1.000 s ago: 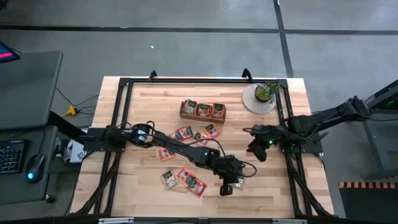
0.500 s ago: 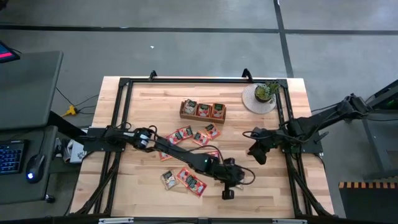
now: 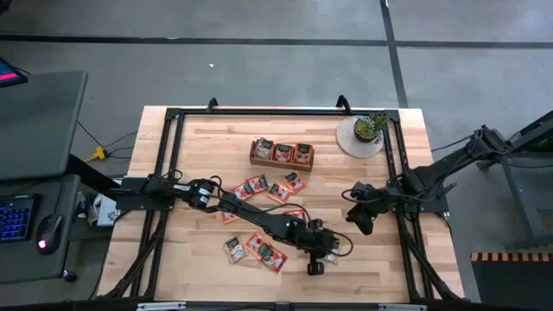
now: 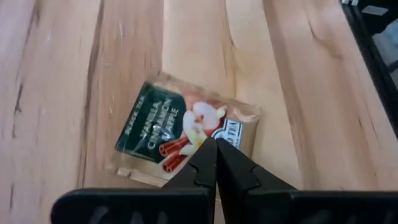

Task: Pick & Place Tea
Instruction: Put the brown tea bag into the left section of the wooden organizer

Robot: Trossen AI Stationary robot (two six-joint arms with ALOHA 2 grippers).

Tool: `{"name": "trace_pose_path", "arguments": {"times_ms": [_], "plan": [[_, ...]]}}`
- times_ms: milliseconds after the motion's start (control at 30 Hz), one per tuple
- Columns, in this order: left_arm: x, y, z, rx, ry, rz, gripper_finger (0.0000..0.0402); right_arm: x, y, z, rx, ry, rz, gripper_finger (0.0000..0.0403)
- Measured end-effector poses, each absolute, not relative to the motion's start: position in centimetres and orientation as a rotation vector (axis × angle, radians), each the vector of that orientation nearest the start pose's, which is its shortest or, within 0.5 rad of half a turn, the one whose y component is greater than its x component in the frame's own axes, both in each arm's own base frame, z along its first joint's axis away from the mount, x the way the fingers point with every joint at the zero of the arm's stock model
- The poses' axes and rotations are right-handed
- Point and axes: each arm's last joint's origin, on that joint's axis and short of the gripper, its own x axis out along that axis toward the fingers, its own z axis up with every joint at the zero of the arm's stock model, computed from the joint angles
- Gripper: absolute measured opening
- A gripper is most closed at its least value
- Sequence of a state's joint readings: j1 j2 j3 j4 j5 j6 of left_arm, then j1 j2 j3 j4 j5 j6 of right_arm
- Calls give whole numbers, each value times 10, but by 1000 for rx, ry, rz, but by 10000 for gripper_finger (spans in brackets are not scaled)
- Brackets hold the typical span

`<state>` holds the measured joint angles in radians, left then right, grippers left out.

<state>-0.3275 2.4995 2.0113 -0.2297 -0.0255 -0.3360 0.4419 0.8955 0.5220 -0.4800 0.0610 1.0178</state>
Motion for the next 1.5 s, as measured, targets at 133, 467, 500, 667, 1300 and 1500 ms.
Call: {"name": "trace_pose_path", "arguments": {"times_ms": [133,467,500,667,1300,1500], "plan": [[521,-177,123,-198,780,-173,0,150,77,203,761,933,-90,124],[517,-179,103,-181,861,-156,0,159,96,189,799,979,-121,124],[515,-178,102,-175,877,-151,0,161,98,186,799,986,-123,124],[510,-180,99,-90,923,-169,0,170,109,169,775,1052,-127,124],[509,-182,99,-8,915,-160,0,198,130,127,829,1137,-75,247],[509,-182,99,-6,914,-162,0,206,136,120,861,1111,-39,256]]}}
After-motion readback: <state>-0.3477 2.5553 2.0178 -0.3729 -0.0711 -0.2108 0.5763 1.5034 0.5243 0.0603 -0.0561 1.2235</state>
